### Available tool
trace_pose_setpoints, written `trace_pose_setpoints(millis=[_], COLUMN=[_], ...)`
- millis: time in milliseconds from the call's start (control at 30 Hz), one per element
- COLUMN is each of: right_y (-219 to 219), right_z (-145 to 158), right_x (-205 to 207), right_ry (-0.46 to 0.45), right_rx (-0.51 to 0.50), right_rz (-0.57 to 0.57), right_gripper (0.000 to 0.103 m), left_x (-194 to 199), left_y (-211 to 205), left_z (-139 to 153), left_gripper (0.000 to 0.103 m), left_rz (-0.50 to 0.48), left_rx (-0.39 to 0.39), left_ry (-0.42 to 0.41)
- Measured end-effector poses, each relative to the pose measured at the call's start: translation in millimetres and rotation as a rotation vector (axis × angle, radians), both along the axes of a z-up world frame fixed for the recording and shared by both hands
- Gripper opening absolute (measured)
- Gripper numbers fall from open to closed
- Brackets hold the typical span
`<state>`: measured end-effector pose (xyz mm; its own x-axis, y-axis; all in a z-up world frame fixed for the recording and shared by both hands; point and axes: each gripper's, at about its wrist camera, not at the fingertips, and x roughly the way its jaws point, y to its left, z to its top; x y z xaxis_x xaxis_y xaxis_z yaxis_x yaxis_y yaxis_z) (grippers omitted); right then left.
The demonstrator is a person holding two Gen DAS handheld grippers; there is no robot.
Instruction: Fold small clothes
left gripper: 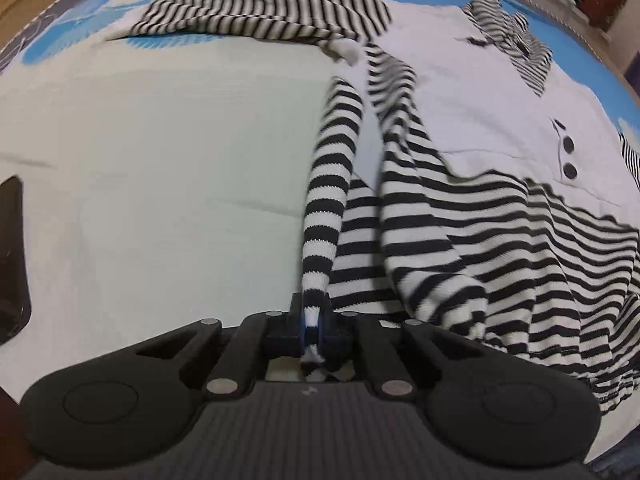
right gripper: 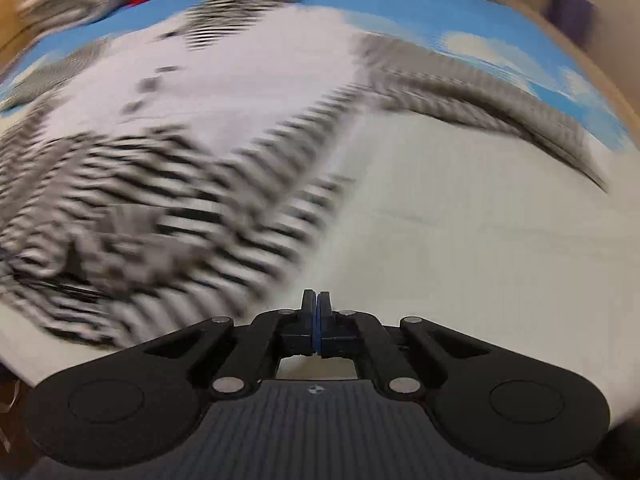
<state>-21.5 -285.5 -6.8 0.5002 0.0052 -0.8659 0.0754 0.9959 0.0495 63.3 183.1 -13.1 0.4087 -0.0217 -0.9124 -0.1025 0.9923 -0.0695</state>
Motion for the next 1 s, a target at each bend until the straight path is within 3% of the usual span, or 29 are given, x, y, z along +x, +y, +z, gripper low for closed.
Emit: trace_pose_setpoints(millis=[33, 100, 133, 167, 200, 267, 333, 400, 467, 533, 567, 600, 633, 667, 733, 800, 933, 1000], right_y=[-13, -24, -24, -19, -12, 10, 31, 48, 64, 76, 83, 90, 95, 97, 94, 77, 41, 25], right_z=[-1, 2, 5, 9, 13, 18, 19, 15, 4, -13, -20, -19, -16, -13, -10, -1, -8, -12], right_x=[-5, -12, -13, -13, -12, -7, -1, 9, 23, 32, 32, 28, 25, 22, 8, -10, -47, -56], right_ry=[-0.015, -0.060, -0.080, -0.107, -0.126, -0.148, -0.142, -0.109, -0.049, 0.019, 0.015, -0.009, -0.013, -0.007, 0.007, 0.001, 0.036, 0.019], right_rx=[0.046, 0.167, 0.204, 0.241, 0.262, 0.272, 0.257, 0.228, 0.180, 0.074, 0.021, -0.014, 0.004, -0.002, -0.030, 0.017, 0.031, 0.084], right_rz=[-0.044, -0.084, -0.084, -0.067, -0.039, 0.031, 0.092, 0.122, 0.153, 0.170, 0.201, 0.257, 0.321, 0.324, 0.306, 0.281, 0.166, 0.125], right_gripper=[0.000, 0.005, 0.008, 0.022, 0.037, 0.041, 0.042, 0.049, 0.056, 0.055, 0.054, 0.017, 0.003, 0.000, 0.000, 0.000, 0.000, 0.000], left_x=[-2, -3, -4, -3, -4, -6, -6, -4, 0, 2, 1, -1, -2, -6, -15, -29, -48, -46], left_y=[5, 10, 10, 6, 2, -6, -16, -24, -29, -31, -35, -39, -39, -37, -31, -27, -25, -18], left_z=[2, 7, 9, 12, 15, 16, 12, 5, -5, -8, -7, -4, -1, 2, 5, 9, 7, 8], left_gripper=[0.018, 0.043, 0.051, 0.060, 0.062, 0.064, 0.075, 0.086, 0.086, 0.085, 0.068, 0.041, 0.022, 0.009, 0.009, 0.009, 0.009, 0.021], left_rz=[0.012, 0.026, 0.032, 0.031, 0.020, -0.005, -0.027, -0.045, -0.055, -0.076, -0.096, -0.122, -0.133, -0.125, -0.095, -0.086, -0.087, -0.054], left_rx=[-0.031, -0.086, -0.094, -0.095, -0.096, -0.110, -0.100, -0.060, -0.025, 0.020, 0.046, 0.058, 0.037, 0.007, -0.011, -0.054, -0.032, -0.058], left_ry=[-0.011, -0.023, -0.032, -0.042, -0.054, -0.059, -0.044, -0.013, 0.021, 0.015, 0.003, -0.014, -0.018, -0.013, -0.015, -0.019, -0.032, -0.033])
